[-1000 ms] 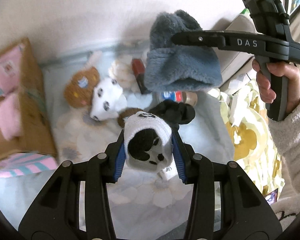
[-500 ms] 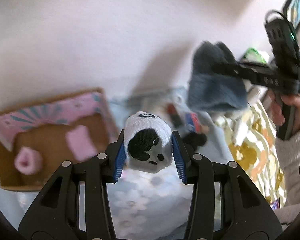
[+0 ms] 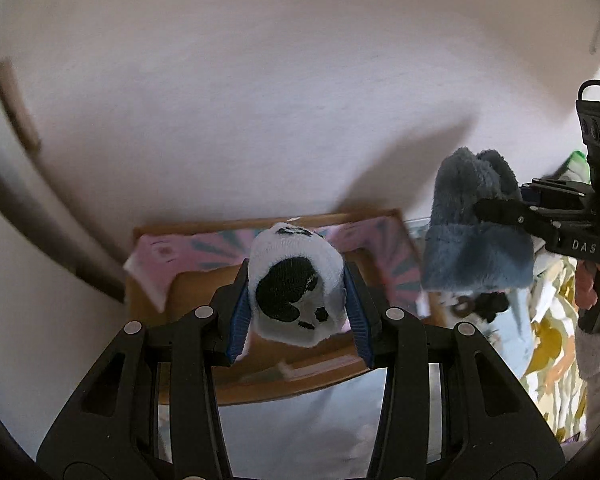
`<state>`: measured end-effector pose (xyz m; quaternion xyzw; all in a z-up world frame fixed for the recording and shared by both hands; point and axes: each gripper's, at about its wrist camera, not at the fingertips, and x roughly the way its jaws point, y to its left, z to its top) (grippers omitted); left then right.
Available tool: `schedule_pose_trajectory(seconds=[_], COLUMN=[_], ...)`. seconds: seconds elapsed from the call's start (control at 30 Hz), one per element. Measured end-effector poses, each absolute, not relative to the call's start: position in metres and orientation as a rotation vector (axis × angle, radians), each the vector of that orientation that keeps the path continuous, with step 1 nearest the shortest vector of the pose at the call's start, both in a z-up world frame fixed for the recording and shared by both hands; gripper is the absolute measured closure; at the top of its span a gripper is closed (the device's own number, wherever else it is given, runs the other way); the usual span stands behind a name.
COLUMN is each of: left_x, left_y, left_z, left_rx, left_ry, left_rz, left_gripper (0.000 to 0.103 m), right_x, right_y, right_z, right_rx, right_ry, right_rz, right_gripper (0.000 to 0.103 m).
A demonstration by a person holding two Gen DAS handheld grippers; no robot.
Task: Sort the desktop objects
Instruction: 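Carry the panda sock and grey plush with both tools over the box, then open both tools to release the panda sock and grey plush into the box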
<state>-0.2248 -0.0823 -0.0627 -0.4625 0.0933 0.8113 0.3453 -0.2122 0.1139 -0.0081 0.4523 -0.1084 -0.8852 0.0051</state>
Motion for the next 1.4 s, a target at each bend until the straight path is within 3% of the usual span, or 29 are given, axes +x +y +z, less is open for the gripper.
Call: schedule_pose_trajectory(seconds=[0.33, 0.6, 0.93, 1.0, 1.03, 1.07, 1.13, 1.4], left_x=[-0.249, -0.26, -0.251, -0.248, -0.246, -0.246, -0.245, -0.243], left_y=[-0.108, -0.114, -0.108, -0.107, -0.106, -0.105, -0.104, -0.1], left_z=[-0.109, -0.139, -0.151, -0.144, -0.143, -0.142, -0.14, -0.135], left_rx=[-1.268, -1.326, -1.33, -1.3, -1.299, -1.305, -1.29, -1.285], left_ry=[0.321, 0.339, 0.36, 0.358, 0.362, 0.372, 0.382, 0.412], left_rz=[2.113, 2.089, 2.061, 2.055, 2.056, 2.064, 2.104, 2.129], left_gripper=[0.064, 0.064, 0.063, 0.052, 0.034, 0.005, 0.0, 0.0], right_x=[-0.271, -0.292, -0.307, -0.309, -0.31, -0.31, -0.309, -0.299], right_y=[0.047, 0.029, 0.023, 0.018, 0.017, 0.016, 0.012, 0.02], right_z=[-0.063, -0.109, -0.115, -0.116, -0.115, -0.114, -0.113, -0.103], right_rx=[1.505, 1.584, 1.616, 1.609, 1.62, 1.628, 1.63, 1.634], right_ry=[-0.264, -0.331, -0.35, -0.335, -0.321, -0.291, -0.227, -0.216], right_rz=[-2.676, -2.623, -2.596, -2.559, -2.549, -2.562, -2.598, -2.679], right_gripper=[0.078, 0.078, 0.078, 0.074, 0.07, 0.063, 0.054, 0.023])
